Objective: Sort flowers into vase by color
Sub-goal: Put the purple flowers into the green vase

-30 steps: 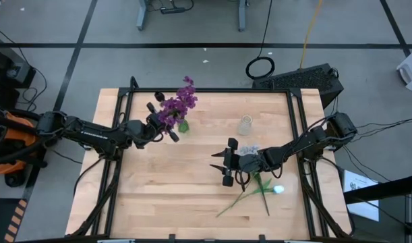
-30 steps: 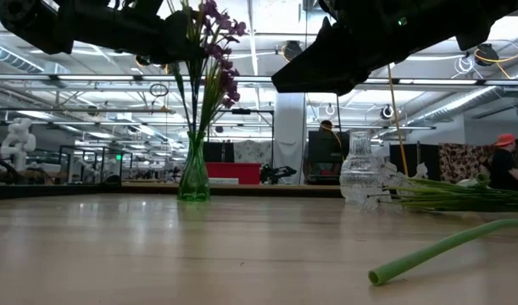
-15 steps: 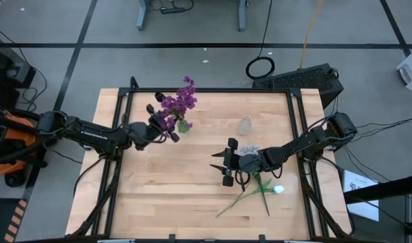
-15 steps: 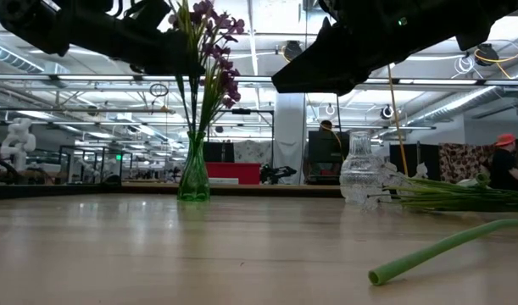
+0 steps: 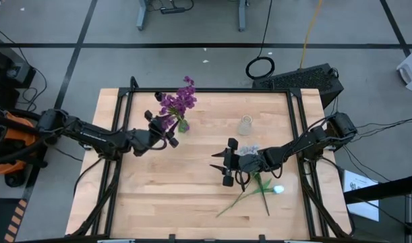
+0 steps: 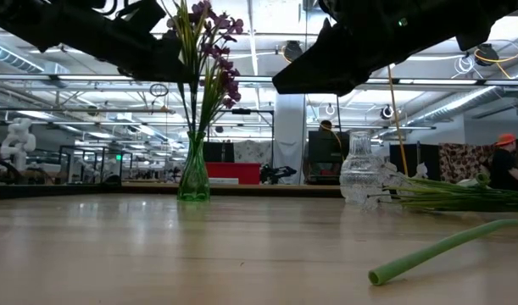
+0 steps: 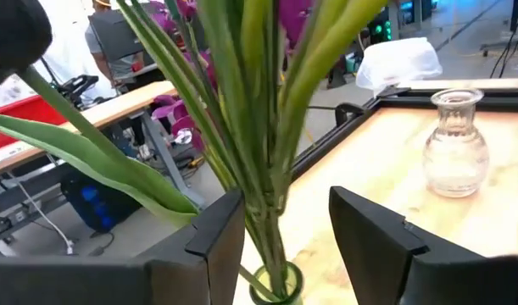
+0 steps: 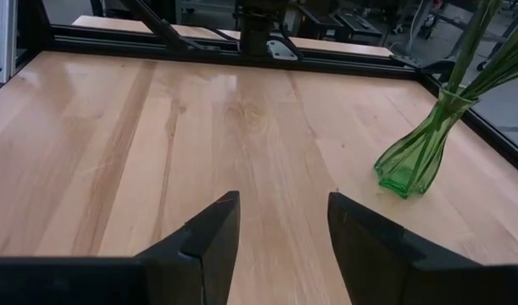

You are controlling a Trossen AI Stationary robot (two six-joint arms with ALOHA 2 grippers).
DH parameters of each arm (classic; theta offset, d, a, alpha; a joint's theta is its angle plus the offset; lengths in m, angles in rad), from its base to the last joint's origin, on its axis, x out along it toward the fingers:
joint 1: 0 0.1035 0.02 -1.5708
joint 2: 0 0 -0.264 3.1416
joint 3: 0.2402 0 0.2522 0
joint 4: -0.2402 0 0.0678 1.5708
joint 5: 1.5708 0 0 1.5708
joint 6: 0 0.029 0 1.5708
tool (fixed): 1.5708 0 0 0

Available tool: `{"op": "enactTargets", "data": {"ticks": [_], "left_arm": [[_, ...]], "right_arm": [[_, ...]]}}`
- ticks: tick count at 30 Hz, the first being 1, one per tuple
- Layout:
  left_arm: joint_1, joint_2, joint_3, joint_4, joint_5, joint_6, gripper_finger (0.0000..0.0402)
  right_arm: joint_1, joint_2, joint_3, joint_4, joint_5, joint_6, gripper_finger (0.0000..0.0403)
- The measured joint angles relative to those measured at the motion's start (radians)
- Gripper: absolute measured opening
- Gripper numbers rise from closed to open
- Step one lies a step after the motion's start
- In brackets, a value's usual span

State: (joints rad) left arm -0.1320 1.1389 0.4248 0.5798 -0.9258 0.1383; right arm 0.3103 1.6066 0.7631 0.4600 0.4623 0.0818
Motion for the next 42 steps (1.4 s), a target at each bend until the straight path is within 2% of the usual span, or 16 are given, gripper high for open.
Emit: {"op": "enactTargets", "data": {"ticks": [9, 17, 21, 25, 32, 42], "left_arm": [[-0.052, 0.000, 0.000, 0.063, -0.114, -0.018, 0.0178], [-0.052, 0.000, 0.000, 0.237, -0.068, 0.115, 0.0177], [-0.051, 0.000, 0.000, 0.254, -0.058, 0.164, 0.0172], [-0.039, 0.000, 0.001, 0.252, -0.055, 0.183, 0.0133], [0.012, 0.000, 0.002, 0.251, -0.003, 0.183, 0.0015], [0.043, 0.000, 0.002, 0.230, 0.004, 0.173, 0.0010]], "right_arm": [[0.000, 0.000, 0.000, -0.001, 0.000, 0.001, 0.0171], [0.000, 0.000, 0.000, -0.001, 0.000, 0.003, 0.0171], [0.000, 0.000, 0.000, -0.001, 0.000, 0.003, 0.0171], [0.000, 0.000, 0.000, -0.001, 0.000, 0.003, 0.0171], [0.000, 0.000, 0.000, -0.001, 0.000, 0.003, 0.0171], [0.000, 0.000, 0.000, -0.001, 0.000, 0.002, 0.0171]]}}
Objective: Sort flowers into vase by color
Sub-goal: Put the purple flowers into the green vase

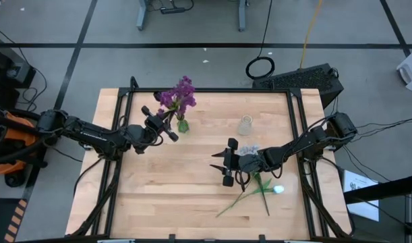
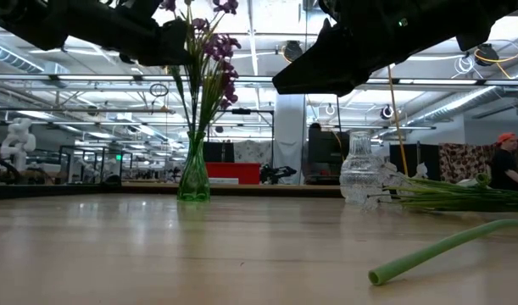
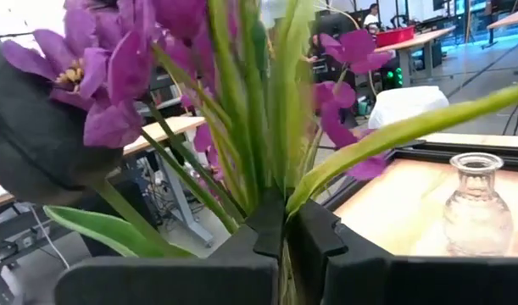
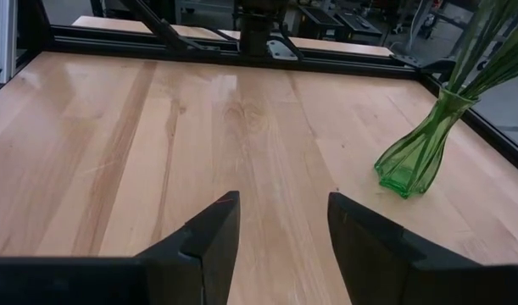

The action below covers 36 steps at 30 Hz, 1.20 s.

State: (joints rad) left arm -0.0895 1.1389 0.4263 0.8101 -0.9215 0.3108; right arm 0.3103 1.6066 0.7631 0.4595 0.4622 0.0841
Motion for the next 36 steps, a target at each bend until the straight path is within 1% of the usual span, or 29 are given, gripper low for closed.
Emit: {"op": "enactTargets", "data": {"ticks": [10, 23, 30, 36], "left_arm": [[0.003, 0.000, 0.001, -0.144, 0.000, -0.139, 0.0009], [0.003, 0.000, 0.001, -0.183, -0.001, -0.151, 0.0013], [0.003, 0.000, 0.001, -0.280, -0.003, -0.227, 0.0013], [0.004, 0.000, 0.001, -0.308, -0.004, -0.254, 0.0014]], "right_arm": [[0.000, 0.000, 0.000, 0.000, 0.000, 0.000, 0.0171], [0.000, 0.000, 0.000, 0.000, 0.000, 0.001, 0.0171], [0.000, 0.000, 0.000, 0.000, 0.000, 0.001, 0.0171], [0.000, 0.000, 0.000, -0.001, 0.000, 0.001, 0.0171]]}}
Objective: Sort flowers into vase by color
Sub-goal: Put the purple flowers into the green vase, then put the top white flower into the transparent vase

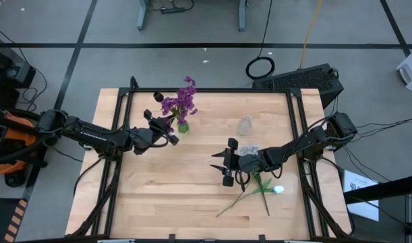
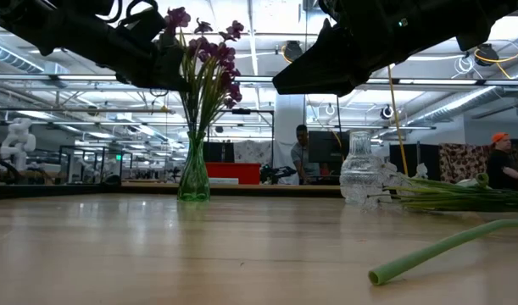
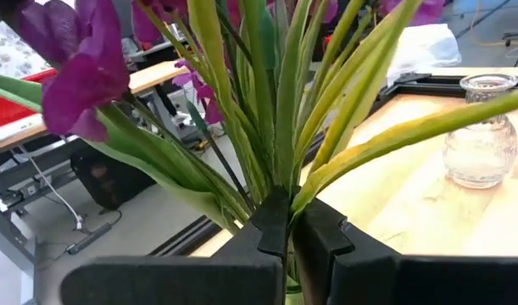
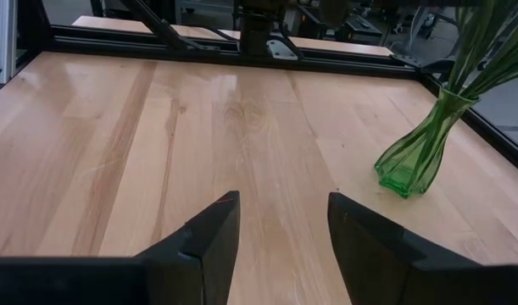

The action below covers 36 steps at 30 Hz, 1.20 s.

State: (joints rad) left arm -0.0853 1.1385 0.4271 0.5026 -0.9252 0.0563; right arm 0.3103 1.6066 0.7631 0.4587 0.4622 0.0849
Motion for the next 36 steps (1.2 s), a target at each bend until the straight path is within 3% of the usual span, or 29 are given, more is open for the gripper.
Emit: {"op": "enactTargets", "data": {"ticks": [8, 16, 24, 31, 36], "left_arm": [[0.001, 0.000, 0.000, -0.071, -0.028, -0.088, 0.0027], [-0.003, 0.000, 0.000, -0.089, -0.041, -0.129, 0.0126], [-0.070, 0.000, 0.000, -0.258, -0.042, -0.302, 0.0205], [-0.149, 0.000, 0.000, -0.385, -0.040, -0.494, 0.0221], [-0.198, 0.000, 0.000, -0.400, 0.043, -0.576, 0.0222]], "right_arm": [[0.000, 0.000, 0.000, -0.001, 0.000, 0.000, 0.0171], [0.000, 0.000, 0.000, -0.006, 0.000, 0.000, 0.0171], [0.000, 0.000, 0.000, -0.034, 0.000, 0.000, 0.0171], [0.000, 0.000, 0.000, -0.051, 0.003, 0.000, 0.0171], [0.000, 0.000, 0.000, -0.053, 0.003, 0.003, 0.0171]]}}
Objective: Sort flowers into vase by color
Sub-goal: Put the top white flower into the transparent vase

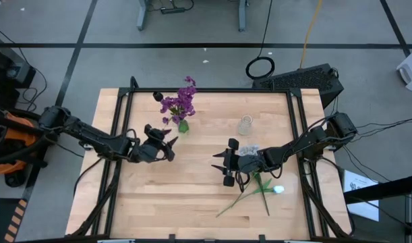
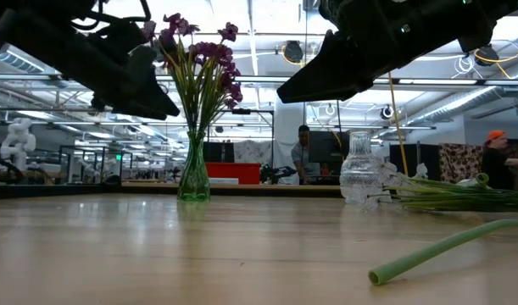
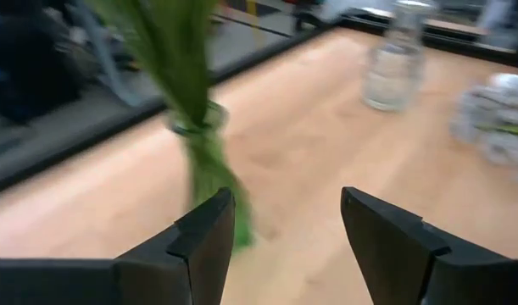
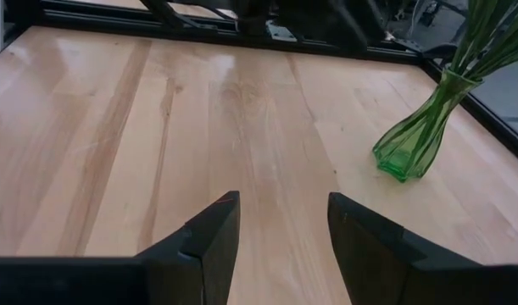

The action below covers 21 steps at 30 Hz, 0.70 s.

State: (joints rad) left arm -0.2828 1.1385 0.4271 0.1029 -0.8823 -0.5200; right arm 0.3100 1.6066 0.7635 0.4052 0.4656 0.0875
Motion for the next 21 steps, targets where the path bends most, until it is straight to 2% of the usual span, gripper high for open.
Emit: {"op": "enactTargets", "data": {"ticks": [8, 11, 15, 21], "left_arm": [[-0.070, 0.000, 0.000, 0.000, 0.143, -0.073, 0.0222], [-0.102, 0.000, 0.000, 0.001, 0.151, -0.083, 0.0222], [-0.147, 0.017, 0.000, 0.016, 0.153, -0.103, 0.0222], [-0.201, 0.096, 0.000, 0.149, 0.153, -0.101, 0.0222]], "right_arm": [[0.000, 0.000, 0.000, -0.035, 0.000, 0.107, 0.0171], [0.000, 0.000, 0.000, -0.088, -0.012, 0.195, 0.0171], [0.002, 0.000, 0.000, -0.162, -0.100, 0.328, 0.0171], [0.062, 0.000, 0.000, -0.337, -0.180, 0.474, 0.0171]]}}
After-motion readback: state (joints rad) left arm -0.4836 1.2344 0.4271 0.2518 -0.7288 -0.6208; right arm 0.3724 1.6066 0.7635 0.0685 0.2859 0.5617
